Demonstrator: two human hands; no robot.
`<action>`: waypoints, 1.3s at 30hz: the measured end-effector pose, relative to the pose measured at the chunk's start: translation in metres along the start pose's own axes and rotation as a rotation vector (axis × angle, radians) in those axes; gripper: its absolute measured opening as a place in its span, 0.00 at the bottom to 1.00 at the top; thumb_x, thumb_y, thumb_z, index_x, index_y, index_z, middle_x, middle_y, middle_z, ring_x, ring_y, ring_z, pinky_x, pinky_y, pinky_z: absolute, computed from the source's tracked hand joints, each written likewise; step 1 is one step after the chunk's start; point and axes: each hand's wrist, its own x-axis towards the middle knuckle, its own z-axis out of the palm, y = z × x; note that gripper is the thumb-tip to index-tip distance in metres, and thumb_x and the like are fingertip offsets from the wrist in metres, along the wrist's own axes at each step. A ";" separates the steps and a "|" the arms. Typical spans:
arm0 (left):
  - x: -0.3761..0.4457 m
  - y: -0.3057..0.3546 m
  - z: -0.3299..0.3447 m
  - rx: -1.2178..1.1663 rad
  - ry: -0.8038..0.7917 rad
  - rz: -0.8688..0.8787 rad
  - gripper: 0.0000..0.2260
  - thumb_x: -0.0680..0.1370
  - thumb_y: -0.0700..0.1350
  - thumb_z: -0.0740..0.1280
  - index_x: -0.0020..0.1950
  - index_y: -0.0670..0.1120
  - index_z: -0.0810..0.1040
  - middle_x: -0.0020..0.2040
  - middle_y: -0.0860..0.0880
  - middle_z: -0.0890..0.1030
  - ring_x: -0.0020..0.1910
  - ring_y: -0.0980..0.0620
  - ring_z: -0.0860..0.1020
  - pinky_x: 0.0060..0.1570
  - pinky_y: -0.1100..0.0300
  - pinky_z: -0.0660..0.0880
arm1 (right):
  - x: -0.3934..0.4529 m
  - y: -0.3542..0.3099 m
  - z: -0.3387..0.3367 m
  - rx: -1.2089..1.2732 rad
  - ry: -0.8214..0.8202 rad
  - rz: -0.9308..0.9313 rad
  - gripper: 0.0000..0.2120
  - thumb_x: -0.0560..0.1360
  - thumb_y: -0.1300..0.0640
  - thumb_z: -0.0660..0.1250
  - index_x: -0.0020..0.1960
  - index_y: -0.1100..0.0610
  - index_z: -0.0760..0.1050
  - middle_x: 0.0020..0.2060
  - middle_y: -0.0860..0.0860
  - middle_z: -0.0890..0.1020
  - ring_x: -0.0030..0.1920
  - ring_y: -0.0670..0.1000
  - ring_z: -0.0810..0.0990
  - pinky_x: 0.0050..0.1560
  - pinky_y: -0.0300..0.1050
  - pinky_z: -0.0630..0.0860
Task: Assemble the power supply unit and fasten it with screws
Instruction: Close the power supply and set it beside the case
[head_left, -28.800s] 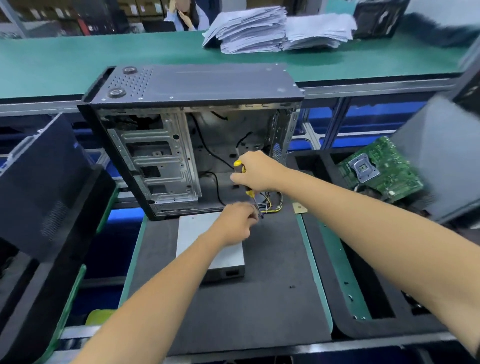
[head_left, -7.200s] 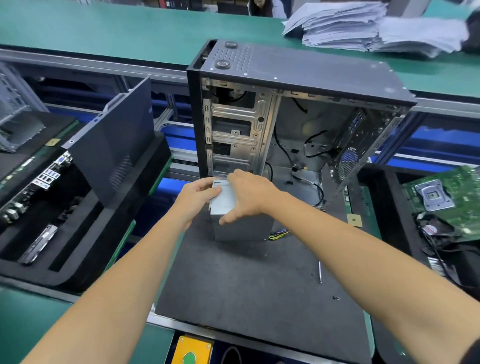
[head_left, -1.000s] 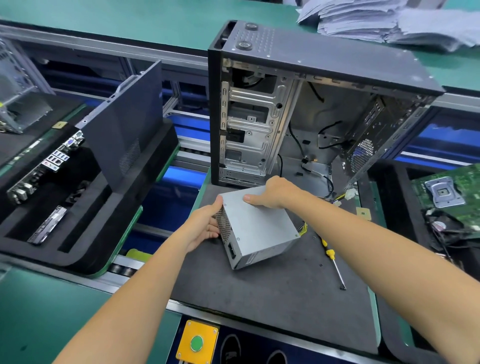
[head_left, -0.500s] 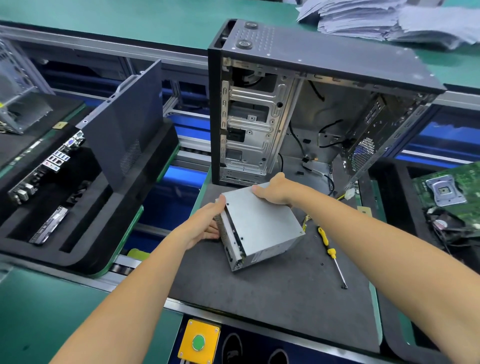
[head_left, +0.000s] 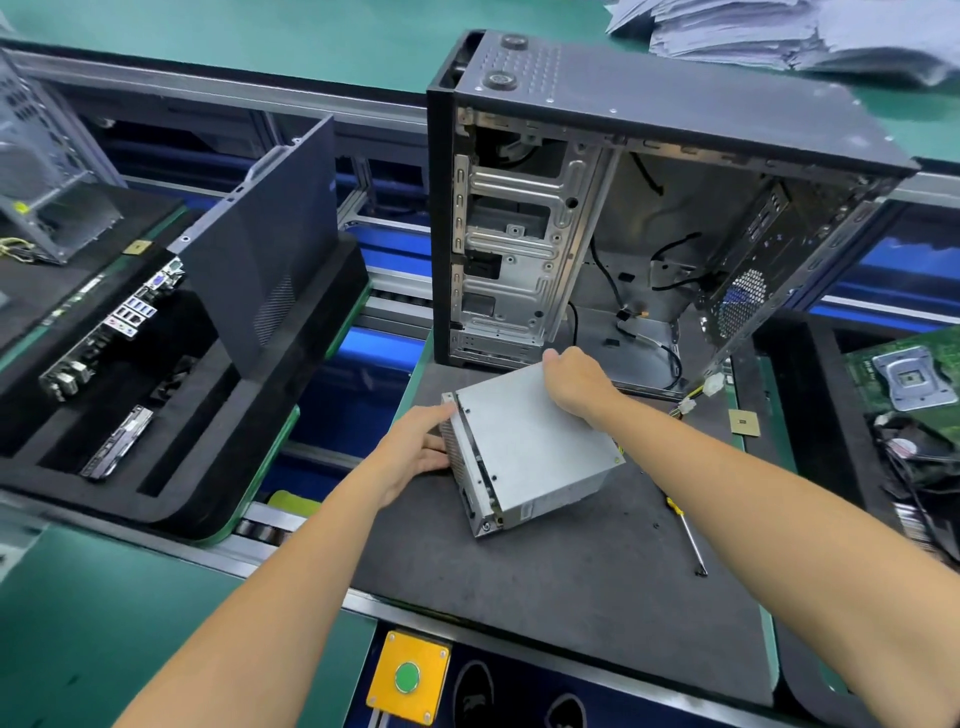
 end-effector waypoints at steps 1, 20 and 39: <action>0.001 0.000 0.000 0.009 0.005 -0.005 0.18 0.77 0.56 0.66 0.60 0.46 0.76 0.52 0.41 0.82 0.48 0.47 0.81 0.53 0.52 0.79 | 0.000 0.001 0.001 -0.003 0.021 -0.017 0.16 0.83 0.53 0.46 0.54 0.63 0.67 0.50 0.57 0.71 0.43 0.54 0.71 0.38 0.46 0.64; 0.005 0.019 0.005 0.163 0.205 0.128 0.10 0.80 0.49 0.62 0.55 0.48 0.80 0.54 0.48 0.82 0.55 0.50 0.80 0.47 0.58 0.78 | 0.002 -0.003 -0.002 0.227 0.040 0.119 0.16 0.82 0.53 0.47 0.56 0.61 0.69 0.49 0.55 0.72 0.37 0.50 0.69 0.34 0.44 0.63; -0.006 0.028 0.009 0.157 0.057 0.070 0.31 0.69 0.73 0.60 0.64 0.55 0.77 0.58 0.54 0.82 0.60 0.52 0.77 0.65 0.48 0.71 | 0.001 -0.010 0.007 0.077 0.105 0.045 0.19 0.82 0.56 0.46 0.63 0.63 0.70 0.59 0.60 0.75 0.55 0.61 0.75 0.50 0.50 0.73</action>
